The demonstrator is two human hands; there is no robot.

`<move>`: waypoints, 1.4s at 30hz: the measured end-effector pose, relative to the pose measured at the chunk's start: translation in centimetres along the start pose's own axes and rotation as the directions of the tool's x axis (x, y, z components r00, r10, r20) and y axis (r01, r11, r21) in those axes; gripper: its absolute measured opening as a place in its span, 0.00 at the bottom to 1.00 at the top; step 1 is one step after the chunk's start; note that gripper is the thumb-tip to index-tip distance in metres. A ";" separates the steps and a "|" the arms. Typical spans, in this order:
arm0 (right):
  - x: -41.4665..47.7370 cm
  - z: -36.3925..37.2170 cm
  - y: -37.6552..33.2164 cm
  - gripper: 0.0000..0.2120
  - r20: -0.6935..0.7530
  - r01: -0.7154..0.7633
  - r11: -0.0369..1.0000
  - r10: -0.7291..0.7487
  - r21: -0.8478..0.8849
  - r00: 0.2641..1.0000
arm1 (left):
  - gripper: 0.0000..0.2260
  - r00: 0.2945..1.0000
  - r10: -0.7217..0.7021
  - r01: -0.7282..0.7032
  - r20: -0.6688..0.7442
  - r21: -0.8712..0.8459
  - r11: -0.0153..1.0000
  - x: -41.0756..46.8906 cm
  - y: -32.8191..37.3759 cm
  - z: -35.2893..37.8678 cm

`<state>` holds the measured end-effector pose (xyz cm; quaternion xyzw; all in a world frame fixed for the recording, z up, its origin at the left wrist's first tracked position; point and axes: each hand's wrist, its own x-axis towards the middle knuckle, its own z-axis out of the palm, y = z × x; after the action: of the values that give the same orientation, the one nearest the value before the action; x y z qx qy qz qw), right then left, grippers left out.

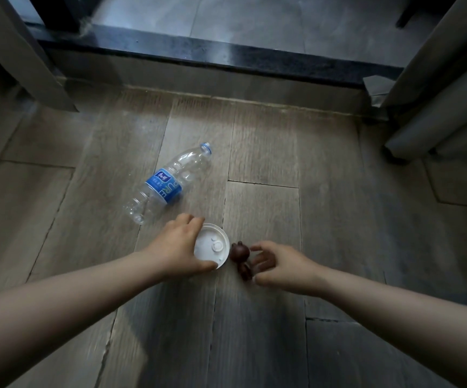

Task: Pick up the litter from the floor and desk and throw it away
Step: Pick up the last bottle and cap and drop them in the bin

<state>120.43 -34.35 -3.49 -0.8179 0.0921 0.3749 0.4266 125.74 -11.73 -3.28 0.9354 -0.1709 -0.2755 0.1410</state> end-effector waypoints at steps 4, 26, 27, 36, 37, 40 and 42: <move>-0.6 -1.7 1.5 0.31 -0.077 -0.021 0.989 0.009 -0.149 0.997 | 0.50 0.999 -0.039 0.039 -0.002 0.002 0.999 0.8 1.2 0.9; -2.7 -5.0 3.2 0.29 -0.199 -0.113 0.977 0.076 -0.183 0.977 | 0.26 0.988 -0.117 0.126 -0.103 0.089 0.988 2.9 4.7 5.0; -2.7 -5.0 3.1 0.29 -0.202 -0.110 0.976 0.071 -0.186 0.977 | 0.23 0.989 -0.098 0.107 -0.111 0.083 0.991 2.8 4.3 4.8; -0.4 -4.5 -0.2 0.30 -0.205 -0.035 0.937 -0.040 -0.348 0.978 | 0.12 0.991 -0.039 0.030 -0.130 -0.073 0.997 -0.1 0.9 3.8; 0.1 -4.4 -1.0 0.30 -0.202 -0.007 0.921 -0.078 -0.390 0.976 | 0.13 0.989 -0.053 0.042 -0.139 -0.078 0.996 -0.6 0.3 3.6; 2.1 -4.1 -4.0 0.30 -0.182 0.080 0.853 -0.200 -0.515 0.963 | 0.13 0.981 -0.095 0.079 -0.171 -0.097 0.992 -2.2 -1.8 2.6; 3.8 -3.7 -6.4 0.30 -0.160 0.141 0.791 -0.289 -0.596 0.944 | 0.12 0.973 -0.142 0.122 -0.184 -0.118 0.985 -3.2 -3.1 1.8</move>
<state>128.04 -32.58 -0.77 -0.9529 -0.0687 0.2307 0.1845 122.96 -7.94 -4.38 0.9581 -0.0790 -0.2017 0.1876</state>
